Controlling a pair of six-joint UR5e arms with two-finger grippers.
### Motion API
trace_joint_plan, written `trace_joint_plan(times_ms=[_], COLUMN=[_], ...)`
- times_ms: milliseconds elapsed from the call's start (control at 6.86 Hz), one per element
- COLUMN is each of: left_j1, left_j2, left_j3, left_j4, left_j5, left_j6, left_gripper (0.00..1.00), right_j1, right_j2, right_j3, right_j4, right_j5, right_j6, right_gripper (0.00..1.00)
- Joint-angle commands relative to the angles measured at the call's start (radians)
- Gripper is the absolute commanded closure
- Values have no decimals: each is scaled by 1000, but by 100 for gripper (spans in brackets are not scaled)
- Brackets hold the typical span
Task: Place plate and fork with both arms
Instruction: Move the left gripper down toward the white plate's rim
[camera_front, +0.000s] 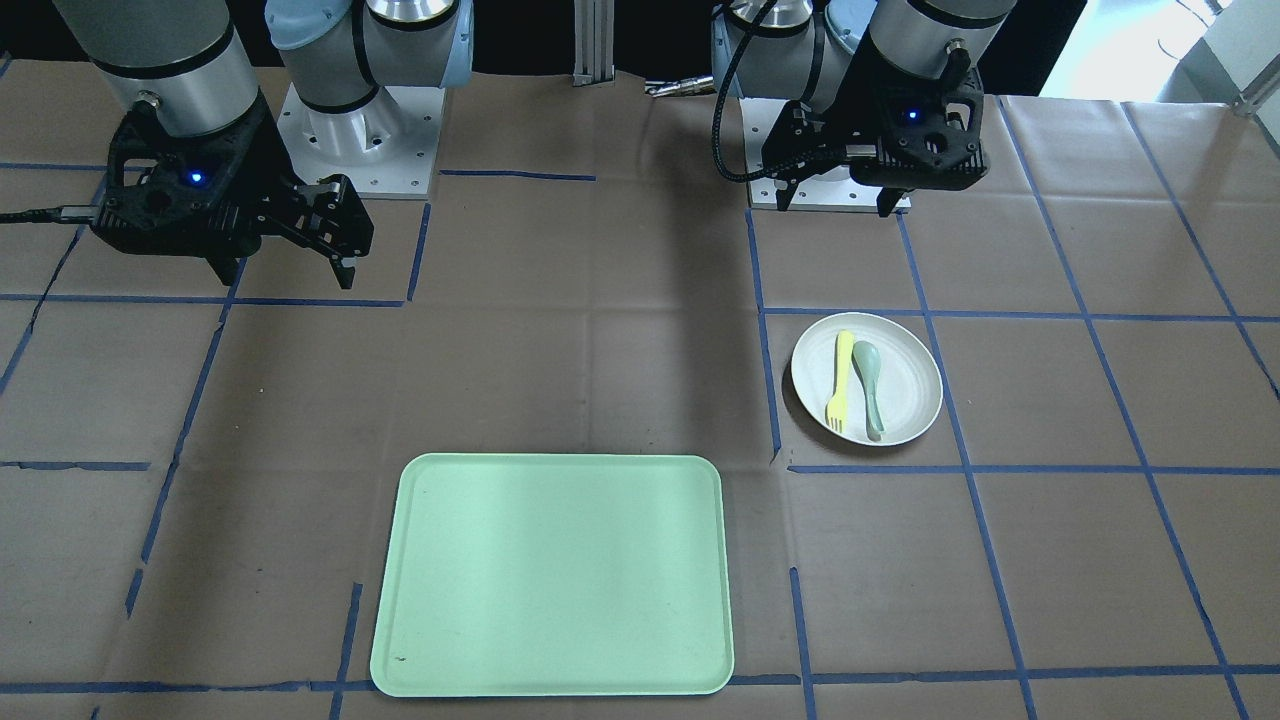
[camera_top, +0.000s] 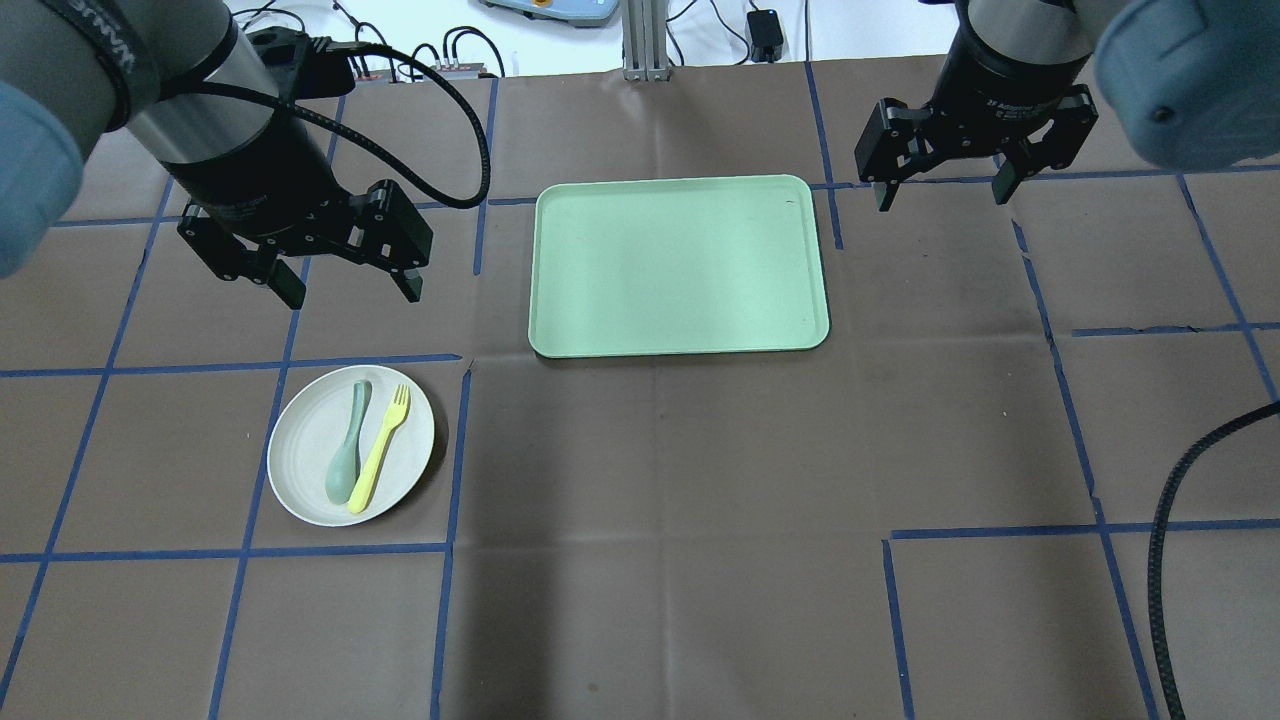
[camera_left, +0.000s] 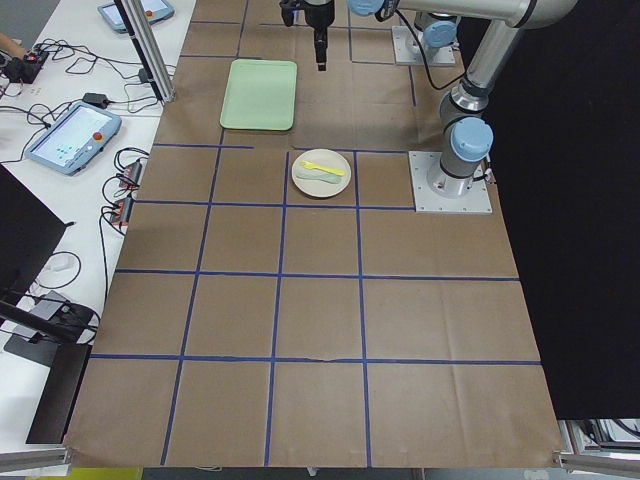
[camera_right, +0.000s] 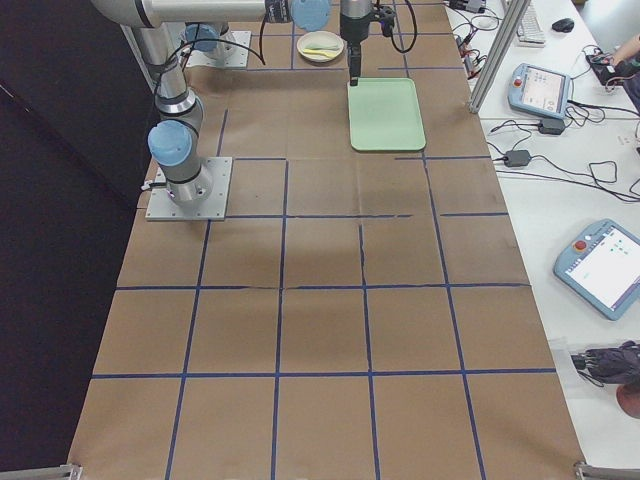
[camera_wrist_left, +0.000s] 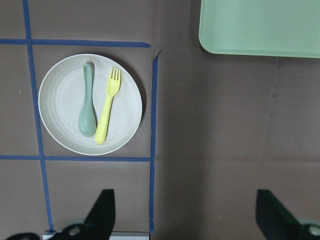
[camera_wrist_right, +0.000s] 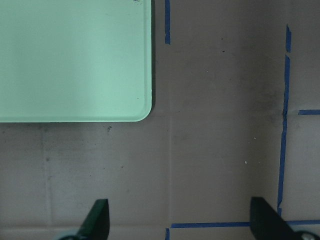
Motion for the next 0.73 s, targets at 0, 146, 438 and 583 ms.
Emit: trace_joint_plan(times_ms=[0,146,438,583], left_j1=[1,1,1,1], left_j2=[5,7,7,7], left_j3=[2,2,-4,-7], left_j4=[0,0,0,0], left_j5=[5,7,5,-3], left_j6=[17,17,17,17], left_gripper=[0,0,0,0], right_j1=[0,0,0,0], right_j2=[2,2,4,4], right_j3=[0,0,-2,-2], right_j4=[-2,0,-2,-2], right_j5=[0,0,0,0], right_j6=[0,0,0,0], right_gripper=[0,0,0,0])
